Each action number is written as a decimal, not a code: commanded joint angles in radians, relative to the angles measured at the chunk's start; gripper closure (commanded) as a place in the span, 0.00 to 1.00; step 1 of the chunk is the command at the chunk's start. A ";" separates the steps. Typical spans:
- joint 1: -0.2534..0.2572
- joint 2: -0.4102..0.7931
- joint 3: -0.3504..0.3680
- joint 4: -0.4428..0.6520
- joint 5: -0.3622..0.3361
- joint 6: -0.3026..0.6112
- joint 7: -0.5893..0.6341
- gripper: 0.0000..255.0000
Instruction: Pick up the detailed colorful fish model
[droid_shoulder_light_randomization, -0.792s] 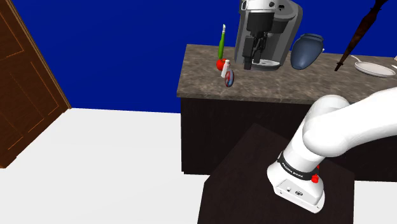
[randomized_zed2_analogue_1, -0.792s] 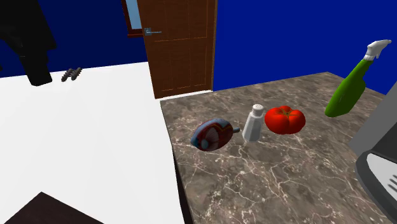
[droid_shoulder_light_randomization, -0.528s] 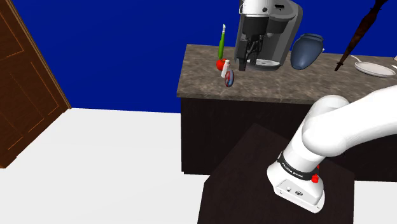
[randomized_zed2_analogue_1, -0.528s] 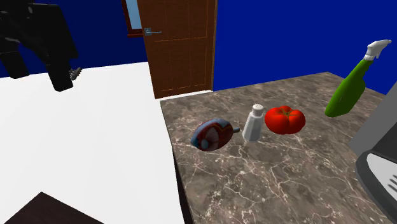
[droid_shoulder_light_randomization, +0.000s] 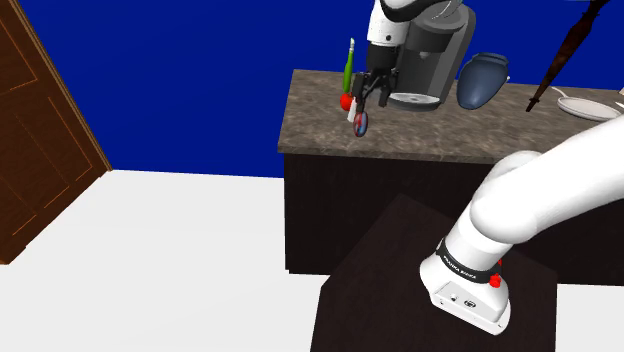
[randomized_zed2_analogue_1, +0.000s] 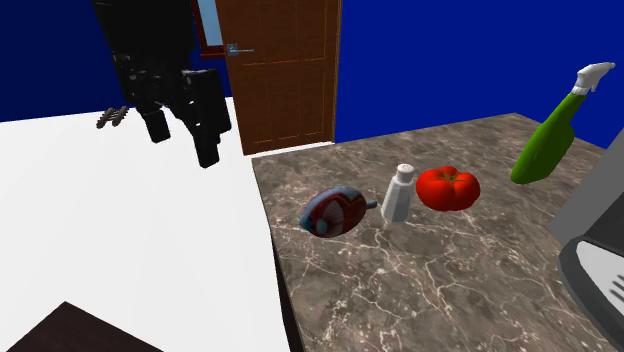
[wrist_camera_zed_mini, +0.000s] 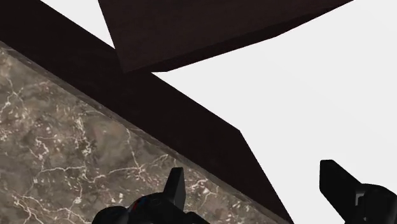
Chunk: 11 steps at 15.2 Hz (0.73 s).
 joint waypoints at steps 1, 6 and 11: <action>-0.020 0.055 -0.012 0.011 -0.003 0.064 0.031 0.00; -0.068 0.184 -0.049 0.042 -0.006 0.207 0.096 0.00; -0.112 0.315 -0.091 0.090 0.002 0.334 0.155 0.00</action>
